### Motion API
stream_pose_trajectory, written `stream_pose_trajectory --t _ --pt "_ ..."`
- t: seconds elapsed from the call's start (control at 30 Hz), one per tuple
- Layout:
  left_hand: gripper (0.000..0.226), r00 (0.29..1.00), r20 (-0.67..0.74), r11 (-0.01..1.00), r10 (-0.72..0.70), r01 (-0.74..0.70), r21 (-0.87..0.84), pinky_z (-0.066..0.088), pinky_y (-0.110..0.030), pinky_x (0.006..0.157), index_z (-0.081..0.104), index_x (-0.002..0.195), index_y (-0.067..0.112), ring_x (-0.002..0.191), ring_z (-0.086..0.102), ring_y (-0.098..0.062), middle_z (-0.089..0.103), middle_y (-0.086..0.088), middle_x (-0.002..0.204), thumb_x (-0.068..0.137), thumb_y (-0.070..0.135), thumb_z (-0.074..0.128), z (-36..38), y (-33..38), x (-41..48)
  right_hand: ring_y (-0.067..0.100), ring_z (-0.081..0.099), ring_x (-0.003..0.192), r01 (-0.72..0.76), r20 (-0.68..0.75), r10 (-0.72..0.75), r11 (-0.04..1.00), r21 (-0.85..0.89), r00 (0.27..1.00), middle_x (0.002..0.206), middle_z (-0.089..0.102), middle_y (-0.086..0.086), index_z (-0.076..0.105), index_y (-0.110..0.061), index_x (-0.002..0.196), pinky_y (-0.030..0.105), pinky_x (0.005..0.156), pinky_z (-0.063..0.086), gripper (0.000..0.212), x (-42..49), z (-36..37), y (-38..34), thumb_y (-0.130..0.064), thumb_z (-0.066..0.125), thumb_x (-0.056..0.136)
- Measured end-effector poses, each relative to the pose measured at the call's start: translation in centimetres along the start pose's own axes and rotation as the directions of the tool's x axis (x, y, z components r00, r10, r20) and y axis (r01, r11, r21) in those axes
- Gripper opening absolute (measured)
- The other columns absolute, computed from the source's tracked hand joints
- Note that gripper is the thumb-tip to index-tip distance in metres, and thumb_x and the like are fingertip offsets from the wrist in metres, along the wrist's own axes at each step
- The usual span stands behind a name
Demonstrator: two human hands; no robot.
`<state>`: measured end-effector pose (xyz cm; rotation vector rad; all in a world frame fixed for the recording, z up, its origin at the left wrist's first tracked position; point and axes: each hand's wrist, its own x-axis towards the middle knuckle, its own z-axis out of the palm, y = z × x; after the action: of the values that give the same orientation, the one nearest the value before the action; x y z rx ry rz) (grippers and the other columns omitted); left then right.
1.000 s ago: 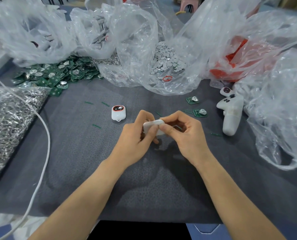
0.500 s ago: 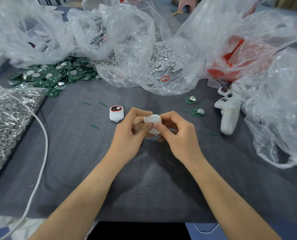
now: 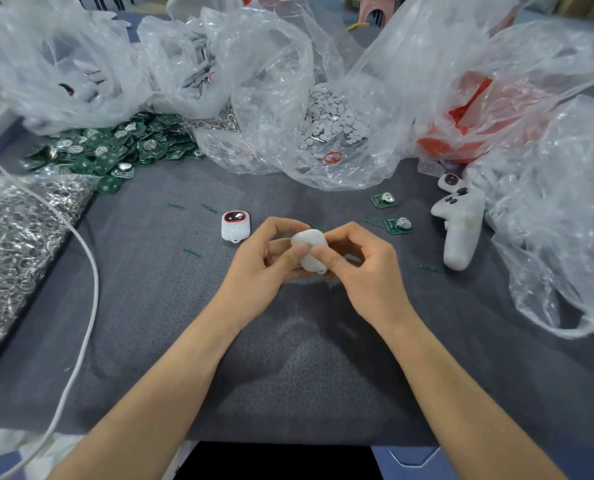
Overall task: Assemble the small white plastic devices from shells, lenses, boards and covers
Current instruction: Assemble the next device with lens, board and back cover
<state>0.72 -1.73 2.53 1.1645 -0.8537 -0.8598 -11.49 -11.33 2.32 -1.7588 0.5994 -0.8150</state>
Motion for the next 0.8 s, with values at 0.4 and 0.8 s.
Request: stream_pose_trajectory --t 0.4,0.8 --pt "0.007 0.993 -0.034 0.885 0.114 -0.086 0.459 0.039 -0.019 0.051 0.058 0.084 0.028 0.048 0.050 -0.003 0.055 -0.012 0.058 0.087 0.033 0.062 -0.1 -1.3 -0.1 0.019 0.060 0.048 -0.145 0.060 0.134 0.950 0.277 0.989 0.070 0.067 0.002 0.062 -0.011 0.092 0.028 0.044 0.051 0.003 0.0 -0.2 -0.7 -0.009 0.060 0.092" --pt "0.020 0.993 0.108 0.874 0.047 -0.094 0.477 0.032 -0.015 0.040 0.051 0.080 0.014 0.032 0.042 -0.008 0.055 0.002 0.046 0.096 0.027 0.048 -0.4 -0.8 -0.3 0.009 0.040 0.035 -0.124 0.110 0.118 0.991 0.045 0.987 0.052 0.053 -0.003 0.057 -0.011 0.082 0.020 0.033 0.031 0.017 -0.1 0.0 0.0 -0.014 0.052 0.098"
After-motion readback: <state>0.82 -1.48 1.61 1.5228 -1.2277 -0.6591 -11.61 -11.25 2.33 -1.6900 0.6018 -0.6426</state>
